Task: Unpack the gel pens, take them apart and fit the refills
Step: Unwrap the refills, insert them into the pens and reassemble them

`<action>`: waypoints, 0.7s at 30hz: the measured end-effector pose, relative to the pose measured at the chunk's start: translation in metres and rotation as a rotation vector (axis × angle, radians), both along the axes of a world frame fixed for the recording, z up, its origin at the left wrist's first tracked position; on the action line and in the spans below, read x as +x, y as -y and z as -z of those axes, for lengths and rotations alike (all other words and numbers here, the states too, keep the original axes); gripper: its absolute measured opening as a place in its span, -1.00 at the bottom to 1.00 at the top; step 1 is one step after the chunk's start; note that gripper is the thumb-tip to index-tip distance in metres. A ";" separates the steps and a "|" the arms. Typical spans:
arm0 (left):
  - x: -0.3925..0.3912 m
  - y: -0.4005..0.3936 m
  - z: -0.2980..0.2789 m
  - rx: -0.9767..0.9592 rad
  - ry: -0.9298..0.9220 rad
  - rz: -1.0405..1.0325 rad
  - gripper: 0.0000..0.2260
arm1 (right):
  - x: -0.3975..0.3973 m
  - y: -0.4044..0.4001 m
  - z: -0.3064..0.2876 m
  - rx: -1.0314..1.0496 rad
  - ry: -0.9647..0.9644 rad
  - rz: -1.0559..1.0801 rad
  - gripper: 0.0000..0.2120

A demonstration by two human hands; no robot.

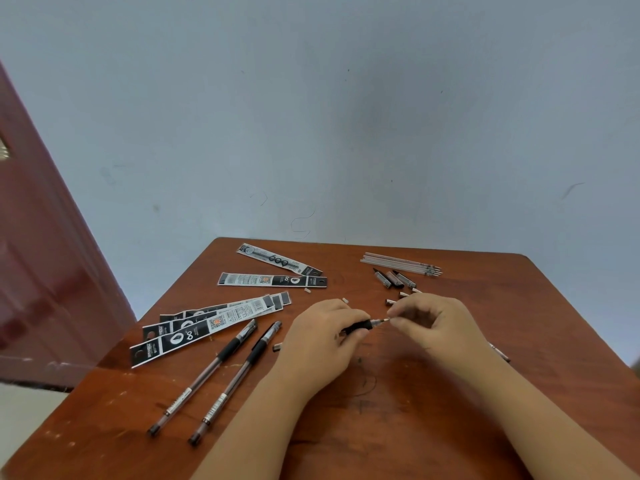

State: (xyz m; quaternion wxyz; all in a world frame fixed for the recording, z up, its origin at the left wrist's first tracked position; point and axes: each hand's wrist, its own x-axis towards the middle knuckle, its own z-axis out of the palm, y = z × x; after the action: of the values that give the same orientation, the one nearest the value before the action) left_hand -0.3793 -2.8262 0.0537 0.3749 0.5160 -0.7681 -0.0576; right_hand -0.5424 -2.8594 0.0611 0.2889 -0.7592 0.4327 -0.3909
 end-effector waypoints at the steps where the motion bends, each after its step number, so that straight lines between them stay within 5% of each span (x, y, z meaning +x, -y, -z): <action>1: 0.000 0.000 0.000 -0.009 0.000 -0.005 -0.80 | 0.000 0.000 0.000 0.021 0.007 -0.002 -0.70; 21: 0.004 0.005 0.002 0.068 0.023 -0.131 -0.78 | -0.007 0.008 0.000 0.059 0.099 0.143 -0.70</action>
State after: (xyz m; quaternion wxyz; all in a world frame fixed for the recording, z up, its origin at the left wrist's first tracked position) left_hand -0.3756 -2.8309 0.0520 0.3510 0.5781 -0.7347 -0.0532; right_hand -0.5489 -2.8675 0.0608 0.3037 -0.6971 0.4826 -0.4347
